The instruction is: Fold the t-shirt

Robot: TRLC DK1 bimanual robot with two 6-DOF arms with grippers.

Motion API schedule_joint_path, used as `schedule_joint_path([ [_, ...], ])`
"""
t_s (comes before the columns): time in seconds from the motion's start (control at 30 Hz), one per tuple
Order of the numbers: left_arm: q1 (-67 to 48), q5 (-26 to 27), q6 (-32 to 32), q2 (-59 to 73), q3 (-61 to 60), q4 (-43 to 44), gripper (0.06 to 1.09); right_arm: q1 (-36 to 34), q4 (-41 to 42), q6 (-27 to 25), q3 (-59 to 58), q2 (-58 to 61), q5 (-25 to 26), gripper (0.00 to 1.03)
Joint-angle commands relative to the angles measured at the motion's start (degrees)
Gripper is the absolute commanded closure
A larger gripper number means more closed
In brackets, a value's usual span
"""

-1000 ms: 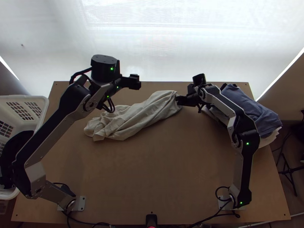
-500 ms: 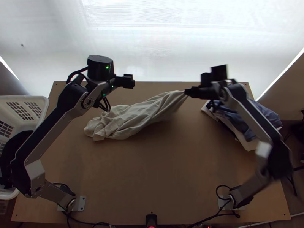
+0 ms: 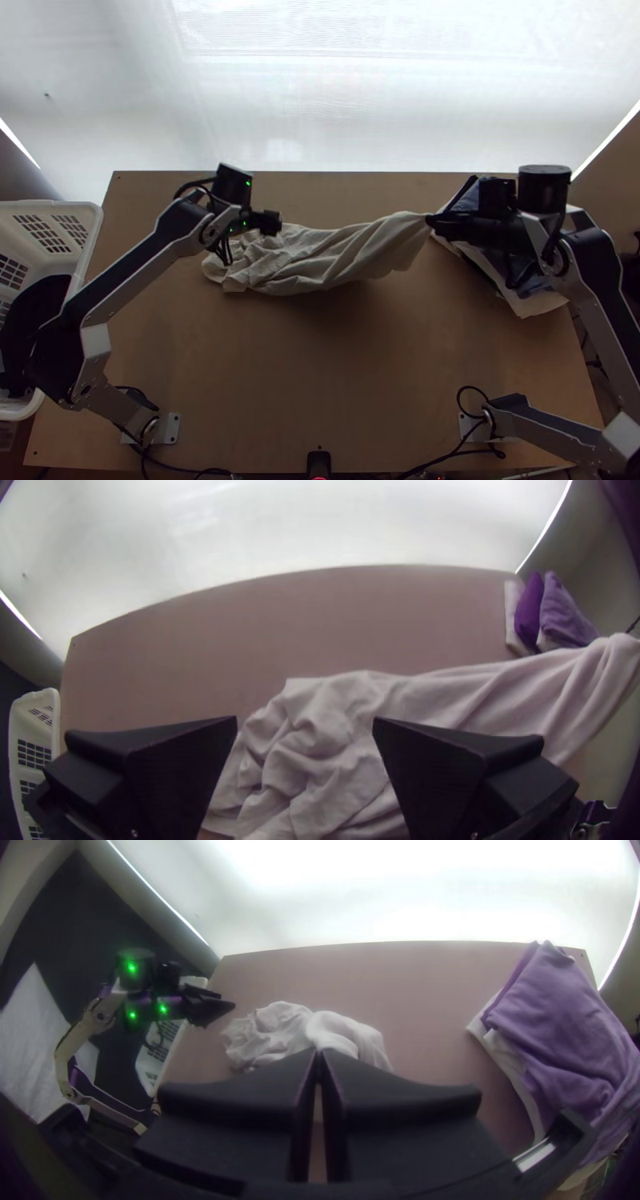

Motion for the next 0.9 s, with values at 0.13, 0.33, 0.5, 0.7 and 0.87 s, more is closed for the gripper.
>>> schedule_joint_path([
  [0.13,0.09,2.90,5.87,4.74,-9.75,2.20,0.10,0.10,-1.14,1.32,-2.38,-4.01,-0.98,1.00],
  [0.33,0.09,4.57,7.01,6.15,-10.36,2.73,0.11,-0.07,-0.34,1.15,-2.73,-3.92,-0.89,1.00],
  [0.5,0.09,5.36,7.80,6.59,-10.45,2.99,0.29,-0.25,0.45,1.15,-3.00,-3.74,-0.89,1.00],
  [0.7,0.09,5.19,9.47,3.25,-9.93,4.75,1.05,-0.51,1.06,1.06,-3.08,-3.66,-0.89,1.00],
  [0.87,4.48,5.10,6.75,-0.79,-4.21,5.19,1.05,-0.69,1.50,0.71,-4.58,-3.57,-0.89,1.00],
])
